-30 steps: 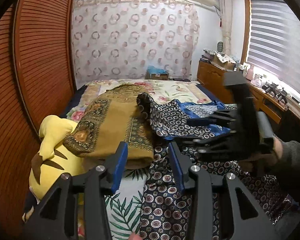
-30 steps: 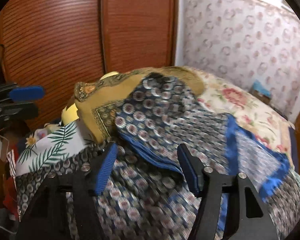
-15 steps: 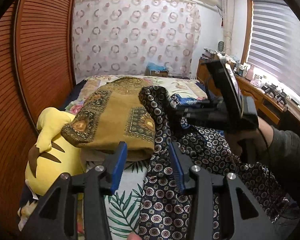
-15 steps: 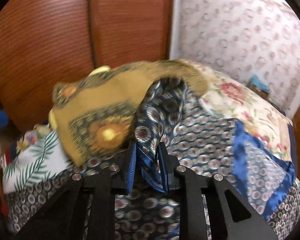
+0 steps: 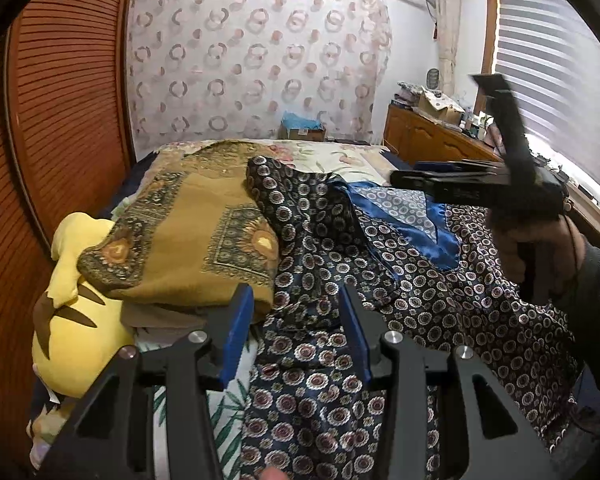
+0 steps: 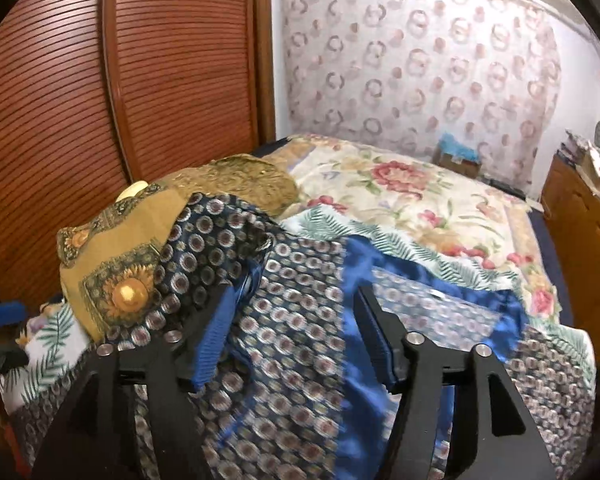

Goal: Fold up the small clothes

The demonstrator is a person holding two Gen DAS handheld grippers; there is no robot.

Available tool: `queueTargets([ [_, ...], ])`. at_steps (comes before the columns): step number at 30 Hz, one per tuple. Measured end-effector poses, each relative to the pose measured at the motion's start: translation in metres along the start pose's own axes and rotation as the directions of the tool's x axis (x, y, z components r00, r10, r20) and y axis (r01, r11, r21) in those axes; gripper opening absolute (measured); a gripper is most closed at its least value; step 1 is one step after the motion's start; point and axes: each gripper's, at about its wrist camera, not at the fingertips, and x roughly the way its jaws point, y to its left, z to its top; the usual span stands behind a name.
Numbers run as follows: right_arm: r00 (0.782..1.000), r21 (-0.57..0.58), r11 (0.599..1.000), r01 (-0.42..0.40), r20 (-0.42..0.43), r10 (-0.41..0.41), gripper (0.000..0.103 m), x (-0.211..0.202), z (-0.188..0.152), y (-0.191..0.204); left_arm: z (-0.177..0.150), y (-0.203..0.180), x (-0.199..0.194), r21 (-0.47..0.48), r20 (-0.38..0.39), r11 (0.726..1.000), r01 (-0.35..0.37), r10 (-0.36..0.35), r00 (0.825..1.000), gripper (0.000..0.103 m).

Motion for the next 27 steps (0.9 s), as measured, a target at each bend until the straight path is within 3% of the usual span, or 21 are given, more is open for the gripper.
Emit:
queueTargets([
  [11,0.995,-0.02,0.999,0.031,-0.099,-0.033,0.066,-0.025,-0.064,-0.033,0.035,0.008,0.053,-0.002,-0.071,1.0,-0.012,0.012,0.997,0.043],
  [13,0.992,-0.008,1.0,0.024,-0.127,-0.024,0.076,-0.023,-0.075,-0.042,0.043,0.01,0.063,-0.005,-0.083,1.0,-0.023,0.022,0.996,0.043],
  [15,0.988,0.012,0.999,0.044,-0.146,-0.042,0.077,-0.022,-0.084,-0.051,0.049,0.011,0.072,-0.002,-0.095,0.999,-0.036,0.036,0.995,0.043],
  [20,0.976,0.025,0.995,0.093,-0.201,-0.086,0.077,-0.013,-0.101,-0.065,0.066,0.019,0.101,-0.003,-0.142,0.998,-0.069,0.067,0.988,0.043],
  [23,0.968,0.028,0.994,0.106,-0.23,-0.096,0.077,-0.006,-0.111,-0.068,0.077,0.023,0.12,-0.015,-0.173,0.999,-0.052,0.049,0.984,0.043],
  [27,0.969,0.075,0.992,0.106,-0.23,-0.086,0.077,-0.007,-0.112,-0.079,0.092,0.032,0.141,-0.054,-0.203,0.996,-0.072,0.06,0.977,0.043],
])
